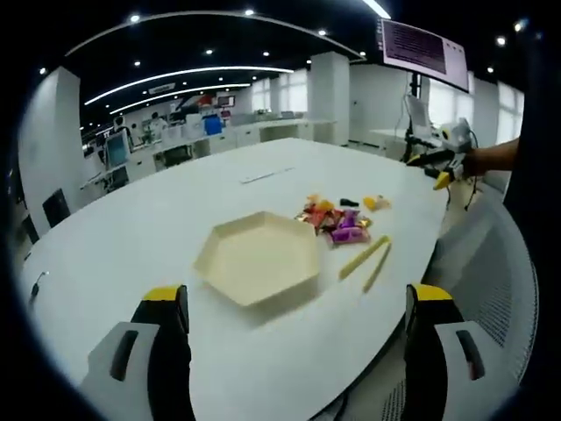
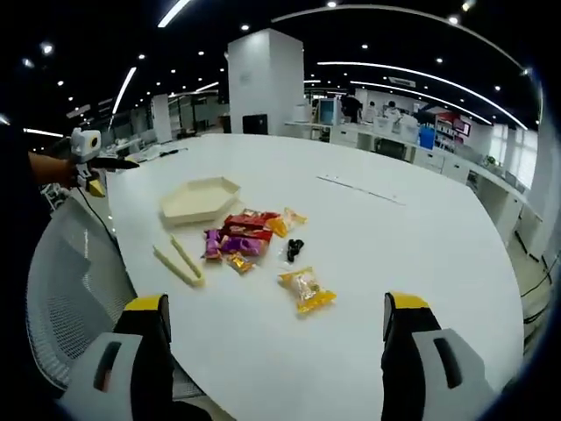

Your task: Place the target food into the container with the food tongs after gripping and lifting it, then release it inside without dropping or visibly crushing the food.

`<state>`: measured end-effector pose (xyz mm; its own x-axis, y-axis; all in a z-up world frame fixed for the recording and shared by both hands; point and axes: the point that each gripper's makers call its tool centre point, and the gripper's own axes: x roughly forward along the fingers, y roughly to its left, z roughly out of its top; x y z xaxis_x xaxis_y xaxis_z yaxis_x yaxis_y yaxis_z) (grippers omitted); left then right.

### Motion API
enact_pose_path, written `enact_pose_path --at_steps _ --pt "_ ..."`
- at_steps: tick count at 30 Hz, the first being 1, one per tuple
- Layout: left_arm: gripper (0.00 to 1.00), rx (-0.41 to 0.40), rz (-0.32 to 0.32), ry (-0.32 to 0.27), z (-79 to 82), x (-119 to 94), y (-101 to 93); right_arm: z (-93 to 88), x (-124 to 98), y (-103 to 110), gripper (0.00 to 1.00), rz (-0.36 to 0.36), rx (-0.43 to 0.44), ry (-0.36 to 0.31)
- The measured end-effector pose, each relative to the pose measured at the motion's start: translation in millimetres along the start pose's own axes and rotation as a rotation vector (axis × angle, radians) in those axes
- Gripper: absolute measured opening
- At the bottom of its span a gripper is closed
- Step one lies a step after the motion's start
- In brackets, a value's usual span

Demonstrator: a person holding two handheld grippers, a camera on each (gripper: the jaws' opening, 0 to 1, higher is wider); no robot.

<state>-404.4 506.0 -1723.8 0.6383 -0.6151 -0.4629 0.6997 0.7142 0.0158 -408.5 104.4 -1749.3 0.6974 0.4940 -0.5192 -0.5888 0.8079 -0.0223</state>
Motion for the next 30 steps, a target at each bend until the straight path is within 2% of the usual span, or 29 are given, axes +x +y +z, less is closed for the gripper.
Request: enact_pose_path --at_steps 6,14,20,26,30 --pt "0.98 -0.003 -0.011 -0.005 2.4 1.9 -3.8 11.7 -1.9 1.9 0.99 0.017 -0.008 -0.054" --pt "0.99 -0.001 -0.021 -0.019 9.8 1.9 -5.7 11.2 0.9 -1.7 1.0 0.013 -0.003 -0.023" --pt "0.99 0.0 -0.031 -0.001 7.4 0.8 -4.5 6.8 2.2 -1.1 0.99 0.012 0.001 -0.005" --pt "0.99 0.018 -0.027 -0.005 12.3 -2.0 -0.6 10.6 0.8 -3.0 0.99 0.009 0.031 -0.033" --pt "0.99 0.027 -0.027 -0.001 14.0 -2.4 -0.6 15.6 0.5 -4.2 0.99 0.001 0.01 -0.057"
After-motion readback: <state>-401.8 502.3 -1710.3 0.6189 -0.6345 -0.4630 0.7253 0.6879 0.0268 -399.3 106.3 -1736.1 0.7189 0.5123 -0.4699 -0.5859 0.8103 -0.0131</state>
